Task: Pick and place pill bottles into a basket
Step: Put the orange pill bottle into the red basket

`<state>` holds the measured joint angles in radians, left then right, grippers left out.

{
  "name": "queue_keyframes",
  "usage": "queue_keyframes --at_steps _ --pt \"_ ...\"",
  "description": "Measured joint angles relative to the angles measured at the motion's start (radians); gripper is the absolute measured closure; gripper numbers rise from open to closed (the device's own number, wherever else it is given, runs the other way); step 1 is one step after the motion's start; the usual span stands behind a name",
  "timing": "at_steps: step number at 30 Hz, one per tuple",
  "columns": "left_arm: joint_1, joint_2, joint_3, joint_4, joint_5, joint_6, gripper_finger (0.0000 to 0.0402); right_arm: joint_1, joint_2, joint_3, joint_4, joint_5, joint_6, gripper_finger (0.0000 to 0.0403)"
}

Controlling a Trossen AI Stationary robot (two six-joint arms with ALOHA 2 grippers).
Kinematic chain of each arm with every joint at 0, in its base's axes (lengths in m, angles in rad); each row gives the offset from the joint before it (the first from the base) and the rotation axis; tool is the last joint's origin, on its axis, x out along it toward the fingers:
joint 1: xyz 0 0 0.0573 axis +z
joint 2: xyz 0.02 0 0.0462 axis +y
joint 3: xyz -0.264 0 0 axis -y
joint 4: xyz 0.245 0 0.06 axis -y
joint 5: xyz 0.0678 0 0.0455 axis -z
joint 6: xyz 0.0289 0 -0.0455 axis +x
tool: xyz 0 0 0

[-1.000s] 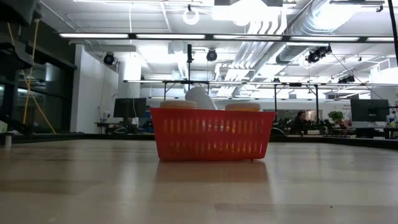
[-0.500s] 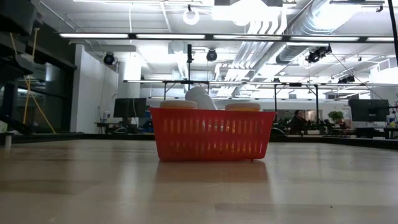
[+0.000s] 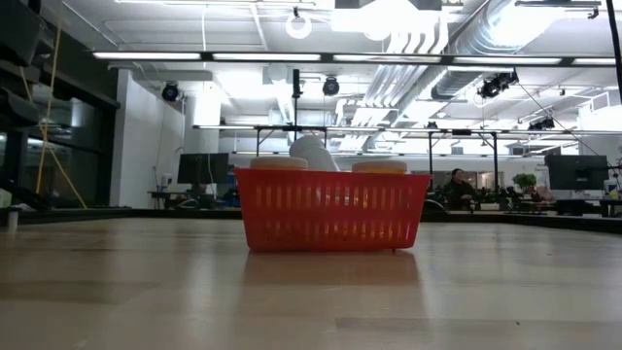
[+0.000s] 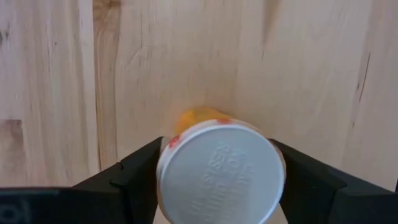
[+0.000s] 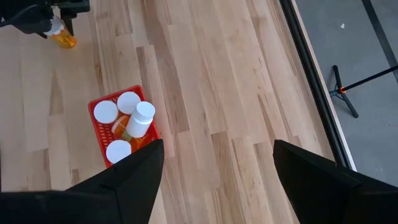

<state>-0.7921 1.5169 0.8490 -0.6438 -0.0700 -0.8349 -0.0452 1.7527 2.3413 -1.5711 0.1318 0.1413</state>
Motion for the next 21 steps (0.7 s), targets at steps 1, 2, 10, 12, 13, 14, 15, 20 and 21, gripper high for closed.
queue_keyframes --at_steps 1,2,10,12,13,14,15,20,21 --pt "0.0 0.0 0.0 0.001 0.0 0.0 0.0106 0.0 0.0 0.0 0.0 0.0 0.0 0.0109" --pt "0.0 0.0 0.0 0.002 0.0 0.0 0.0109 0.0 0.0 0.0 0.0 0.0 0.0 0.0109" --pt "0.0 0.0 0.0 0.01 -0.034 0.0 0.0131 0.0 0.0 0.0 0.0 0.0 0.0 0.0109" --pt "0.0 0.0 0.0 0.01 -0.036 0.0 0.014 0.0 0.0 0.0 0.0 0.0 0.002 0.0109" --pt "0.0 0.0 0.0 0.009 -0.035 0.0 0.0144 0.0 0.0 0.0 0.0 0.0 0.007 0.0109" --pt "0.0 0.0 0.0 0.009 -0.032 0.0 0.0149 0.0 0.0 0.0 0.0 -0.001 0.012 0.0109" --pt "0.0 0.0 0.0 0.01 -0.03 0.0 0.0154 0.0 0.0 0.0 0.0 -0.003 0.015 0.0109" --pt "0.0 0.0 0.0 0.01 -0.025 0.0 0.0158 0.0 0.0 0.0 0.0 -0.01 0.015 0.0109" --pt "0.0 0.0 0.0 0.01 -0.025 0.0 0.0155 0.0 0.0 0.0 0.0 -0.01 0.016 0.0109"
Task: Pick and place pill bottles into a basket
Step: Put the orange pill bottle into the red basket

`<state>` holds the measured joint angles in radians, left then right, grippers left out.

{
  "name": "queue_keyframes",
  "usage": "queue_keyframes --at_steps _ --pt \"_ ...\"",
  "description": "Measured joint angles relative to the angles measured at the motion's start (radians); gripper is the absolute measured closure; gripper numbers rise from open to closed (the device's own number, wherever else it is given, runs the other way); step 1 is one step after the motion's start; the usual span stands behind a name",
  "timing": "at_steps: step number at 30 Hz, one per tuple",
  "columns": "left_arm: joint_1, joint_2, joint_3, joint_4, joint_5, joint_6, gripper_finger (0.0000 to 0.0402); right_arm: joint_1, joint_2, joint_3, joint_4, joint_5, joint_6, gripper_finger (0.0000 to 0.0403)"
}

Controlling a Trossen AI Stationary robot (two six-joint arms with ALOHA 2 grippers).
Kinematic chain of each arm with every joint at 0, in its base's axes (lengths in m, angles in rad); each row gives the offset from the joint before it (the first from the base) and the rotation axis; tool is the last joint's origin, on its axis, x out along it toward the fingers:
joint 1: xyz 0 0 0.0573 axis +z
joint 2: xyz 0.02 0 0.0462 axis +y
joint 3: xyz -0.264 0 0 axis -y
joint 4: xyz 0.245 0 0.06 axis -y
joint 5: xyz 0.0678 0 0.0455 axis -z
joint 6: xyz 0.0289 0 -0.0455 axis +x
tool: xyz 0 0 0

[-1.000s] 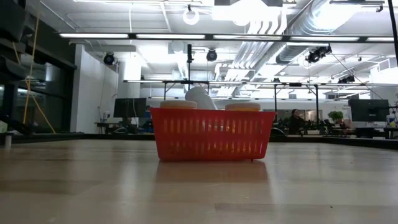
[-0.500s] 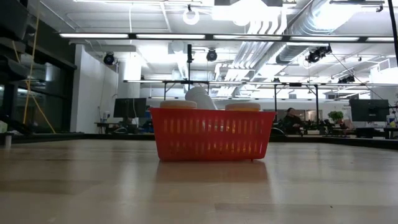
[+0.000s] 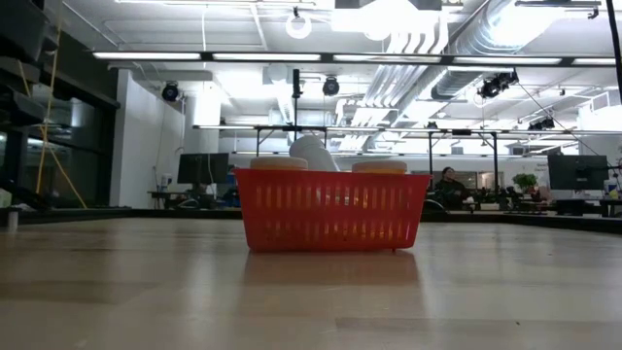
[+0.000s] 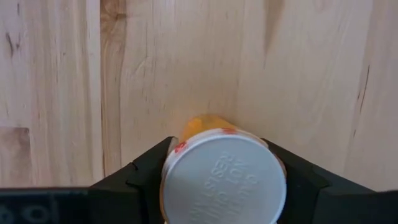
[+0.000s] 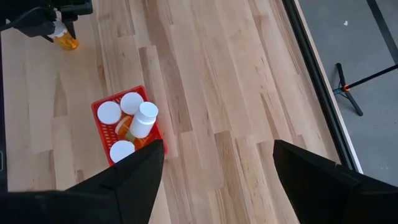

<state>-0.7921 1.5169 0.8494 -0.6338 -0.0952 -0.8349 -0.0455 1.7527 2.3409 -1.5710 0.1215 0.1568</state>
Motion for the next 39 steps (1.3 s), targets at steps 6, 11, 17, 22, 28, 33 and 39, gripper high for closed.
queue_keyframes --at_steps 6,11,17,22,28,33,39 --pt "0.001 0.0 0.001 0.006 0.0 0.014 0.0152 0.0 0.0 0.0 0.0 0.0 0.0 0.0109" --pt "0.045 0.0 0.052 -0.018 -0.014 0.101 0.0161 0.0 0.0 0.0 0.0 0.0 0.0 0.0109" --pt "0.151 0.0 0.138 -0.085 -0.032 0.279 0.0143 0.0 0.0 0.0 0.0 -0.001 0.023 0.0109" --pt "0.267 0.0 0.208 -0.089 -0.055 0.442 0.0161 0.006 0.0 0.0 0.0 -0.012 0.04 0.0109" --pt "0.437 0.0 0.306 -0.03 -0.057 0.598 0.0151 0.007 0.0 0.0 0.0 -0.025 0.045 0.0109" --pt "0.554 0.0 0.361 0.102 -0.032 0.679 0.0137 0.007 0.0 0.0 0.0 -0.024 0.042 0.0109" --pt "0.635 0.0 0.379 0.183 0.068 0.7 0.0162 0.005 0.0 0.0 0.0 -0.009 0.02 0.0109"
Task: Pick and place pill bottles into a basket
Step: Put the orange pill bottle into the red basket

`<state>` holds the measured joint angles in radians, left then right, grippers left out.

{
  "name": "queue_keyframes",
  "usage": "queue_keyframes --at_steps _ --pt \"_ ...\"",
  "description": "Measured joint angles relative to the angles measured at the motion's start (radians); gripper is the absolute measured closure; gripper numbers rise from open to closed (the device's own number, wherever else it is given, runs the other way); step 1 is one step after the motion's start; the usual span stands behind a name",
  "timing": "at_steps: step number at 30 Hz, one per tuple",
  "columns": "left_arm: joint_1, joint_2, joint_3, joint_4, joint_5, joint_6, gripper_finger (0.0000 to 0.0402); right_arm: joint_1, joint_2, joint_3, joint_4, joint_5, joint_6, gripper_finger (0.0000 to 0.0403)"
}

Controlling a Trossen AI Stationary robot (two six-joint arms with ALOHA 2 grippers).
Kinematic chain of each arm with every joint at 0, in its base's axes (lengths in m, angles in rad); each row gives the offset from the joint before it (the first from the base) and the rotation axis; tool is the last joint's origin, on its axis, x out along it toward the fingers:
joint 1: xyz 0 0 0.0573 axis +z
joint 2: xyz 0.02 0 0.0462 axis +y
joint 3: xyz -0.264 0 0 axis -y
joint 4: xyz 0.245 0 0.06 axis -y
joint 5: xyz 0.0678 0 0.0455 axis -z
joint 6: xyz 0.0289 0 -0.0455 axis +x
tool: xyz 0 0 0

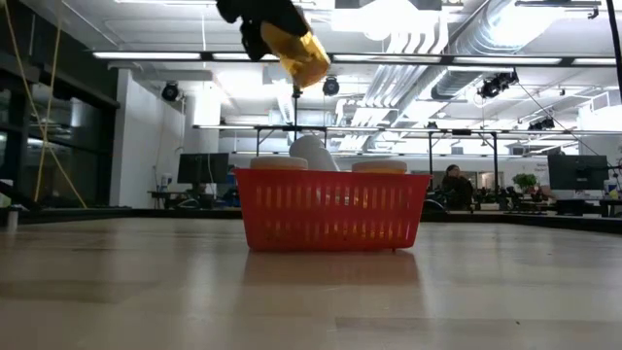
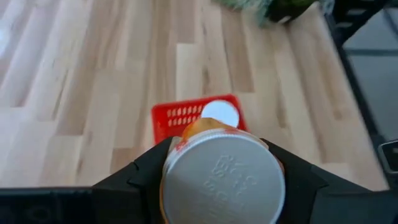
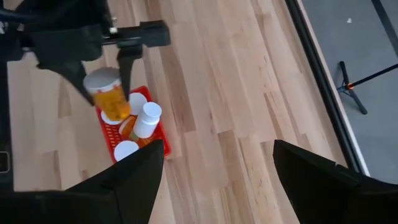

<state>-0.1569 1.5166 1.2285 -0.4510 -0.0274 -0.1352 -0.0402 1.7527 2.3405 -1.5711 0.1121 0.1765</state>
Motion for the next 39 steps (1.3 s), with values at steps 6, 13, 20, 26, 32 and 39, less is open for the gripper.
queue_keyframes --at_steps 6,13,20,26,32,39 --pt "-0.004 0.04 0.002 0.041 0.051 -0.007 0.0136 -0.023 0.0 0.0 0.0 0.009 -0.027 0.0109" --pt "-0.014 0.124 0.001 0.066 0.1 -0.027 0.0143 -0.056 0.0 0.0 0.001 0.008 -0.047 0.0109" --pt "-0.013 0.195 0.002 0.122 0.126 -0.052 0.0144 -0.066 0.0 0.0 0.003 0.003 -0.05 0.0109" --pt "-0.013 0.237 -0.002 0.136 0.113 -0.053 0.0126 -0.066 0.0 0.0 0.008 -0.011 -0.054 0.0109" --pt "-0.013 0.234 0.0 0.167 0.069 -0.053 0.0147 -0.066 0.0 0.0 0.012 -0.011 -0.054 0.0109" --pt "-0.013 0.234 0.0 0.173 0.05 -0.053 0.0139 -0.066 0.0 0.0 0.013 -0.017 -0.047 0.0109"
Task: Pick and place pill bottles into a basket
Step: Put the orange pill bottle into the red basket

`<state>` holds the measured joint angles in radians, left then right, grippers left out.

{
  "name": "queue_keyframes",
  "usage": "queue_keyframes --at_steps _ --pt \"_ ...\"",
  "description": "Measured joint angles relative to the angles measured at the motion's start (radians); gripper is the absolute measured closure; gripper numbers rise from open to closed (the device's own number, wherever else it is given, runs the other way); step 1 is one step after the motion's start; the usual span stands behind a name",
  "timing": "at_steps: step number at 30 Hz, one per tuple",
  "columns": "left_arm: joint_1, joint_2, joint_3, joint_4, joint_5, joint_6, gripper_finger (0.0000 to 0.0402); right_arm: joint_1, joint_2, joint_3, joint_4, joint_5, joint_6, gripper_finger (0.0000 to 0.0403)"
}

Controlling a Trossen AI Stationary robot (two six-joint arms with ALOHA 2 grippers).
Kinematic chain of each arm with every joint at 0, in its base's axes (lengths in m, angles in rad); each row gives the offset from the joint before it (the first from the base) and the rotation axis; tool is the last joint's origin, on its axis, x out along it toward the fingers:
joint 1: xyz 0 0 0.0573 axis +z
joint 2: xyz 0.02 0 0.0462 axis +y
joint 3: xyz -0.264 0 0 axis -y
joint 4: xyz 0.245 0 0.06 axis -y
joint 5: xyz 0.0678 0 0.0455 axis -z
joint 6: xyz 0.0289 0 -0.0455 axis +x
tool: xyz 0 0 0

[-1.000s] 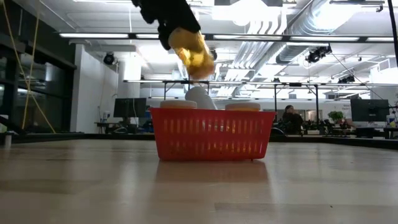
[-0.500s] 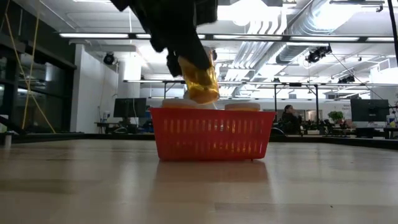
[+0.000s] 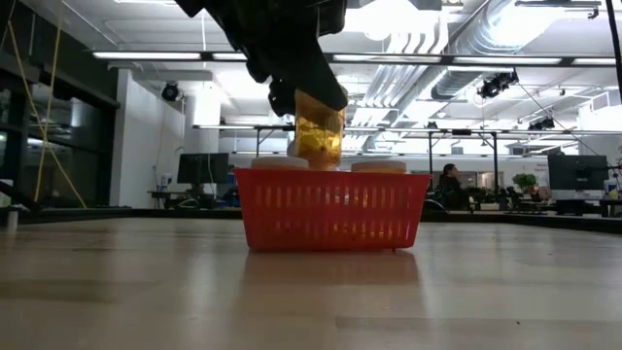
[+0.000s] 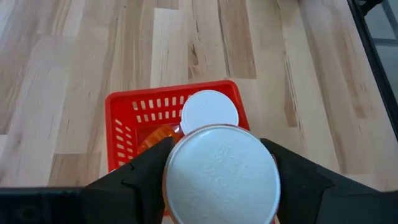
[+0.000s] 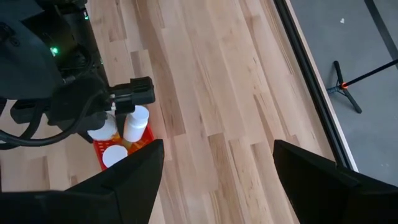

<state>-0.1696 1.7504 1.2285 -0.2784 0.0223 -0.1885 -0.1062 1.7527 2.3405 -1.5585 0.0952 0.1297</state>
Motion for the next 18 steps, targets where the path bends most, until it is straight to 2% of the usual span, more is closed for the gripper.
queue_keyframes --at_steps 5,13,18 --pt "0.0 0.0 0.0 0.007 -0.012 0.003 0.0128 0.0 0.0 0.0 0.0 0.0 0.001 0.0109" --pt "0.046 0.0 0.029 0.033 -0.001 0.001 0.0154 0.0 0.0 0.0 0.0 -0.001 0.001 0.0109" --pt "0.06 0.0 0.037 0.021 0.02 0.001 0.013 0.0 0.0 0.0 0.0 -0.001 0.002 0.0109"
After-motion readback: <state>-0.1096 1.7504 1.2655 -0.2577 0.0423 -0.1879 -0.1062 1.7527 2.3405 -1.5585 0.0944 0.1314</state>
